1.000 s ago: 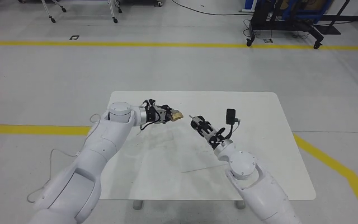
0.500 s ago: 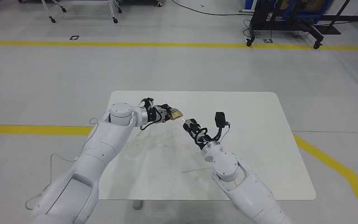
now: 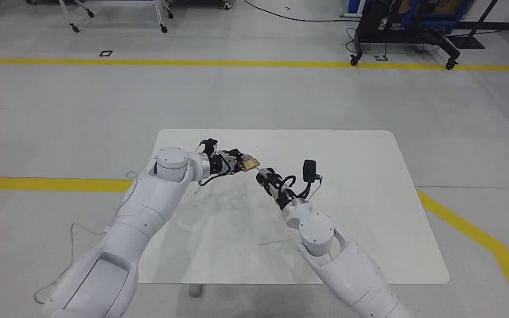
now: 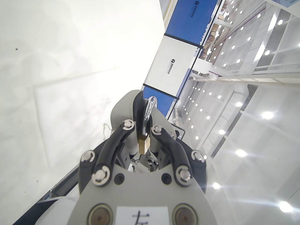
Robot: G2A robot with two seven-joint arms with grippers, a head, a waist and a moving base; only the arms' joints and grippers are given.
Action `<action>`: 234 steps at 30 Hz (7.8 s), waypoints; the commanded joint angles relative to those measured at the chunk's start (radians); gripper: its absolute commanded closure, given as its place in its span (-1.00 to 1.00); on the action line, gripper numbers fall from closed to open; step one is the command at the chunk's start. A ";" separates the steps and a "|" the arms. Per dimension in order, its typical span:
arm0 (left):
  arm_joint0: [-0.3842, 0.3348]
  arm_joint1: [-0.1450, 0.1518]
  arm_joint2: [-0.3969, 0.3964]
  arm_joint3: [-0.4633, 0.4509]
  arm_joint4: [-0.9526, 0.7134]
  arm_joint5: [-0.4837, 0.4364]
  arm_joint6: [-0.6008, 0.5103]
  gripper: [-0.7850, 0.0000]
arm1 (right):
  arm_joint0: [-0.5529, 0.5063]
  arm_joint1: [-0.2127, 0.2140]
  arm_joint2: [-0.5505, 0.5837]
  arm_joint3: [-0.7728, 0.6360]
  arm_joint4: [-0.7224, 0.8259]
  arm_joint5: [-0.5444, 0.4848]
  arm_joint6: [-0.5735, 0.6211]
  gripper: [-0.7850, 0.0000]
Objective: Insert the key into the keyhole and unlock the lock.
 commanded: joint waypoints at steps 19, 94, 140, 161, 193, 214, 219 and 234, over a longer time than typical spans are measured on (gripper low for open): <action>0.021 0.003 -0.027 -0.027 0.025 0.005 -0.008 1.00 | -0.013 -0.024 -0.007 0.000 -0.051 -0.004 -0.056 1.00; 0.038 -0.008 -0.079 -0.031 0.050 0.023 -0.063 1.00 | -0.003 -0.091 0.096 0.098 0.024 -0.058 0.156 1.00; 0.024 -0.012 -0.081 -0.011 0.059 0.018 -0.133 1.00 | -0.085 -0.075 0.169 0.007 -0.008 -0.054 0.237 0.69; 0.026 -0.012 -0.063 -0.027 0.128 -0.028 -0.138 1.00 | -0.082 -0.070 0.184 -0.002 -0.028 -0.025 0.247 1.00; 0.043 -0.011 -0.101 -0.064 0.090 -0.230 -0.157 1.00 | -0.205 -0.038 0.397 -0.009 0.357 -0.154 0.642 -1.00; 0.110 -0.030 -0.099 -0.174 0.084 -0.495 0.003 1.00 | -0.164 -0.036 0.398 0.115 0.651 -0.165 0.932 0.38; 0.118 -0.038 -0.092 -0.172 0.053 -0.504 -0.010 1.00 | -0.118 -0.044 0.343 0.185 0.658 -0.209 0.961 0.33; 0.099 -0.056 -0.078 -0.136 0.032 -0.509 -0.037 1.00 | -0.065 -0.055 0.308 0.265 0.714 -0.304 0.957 0.25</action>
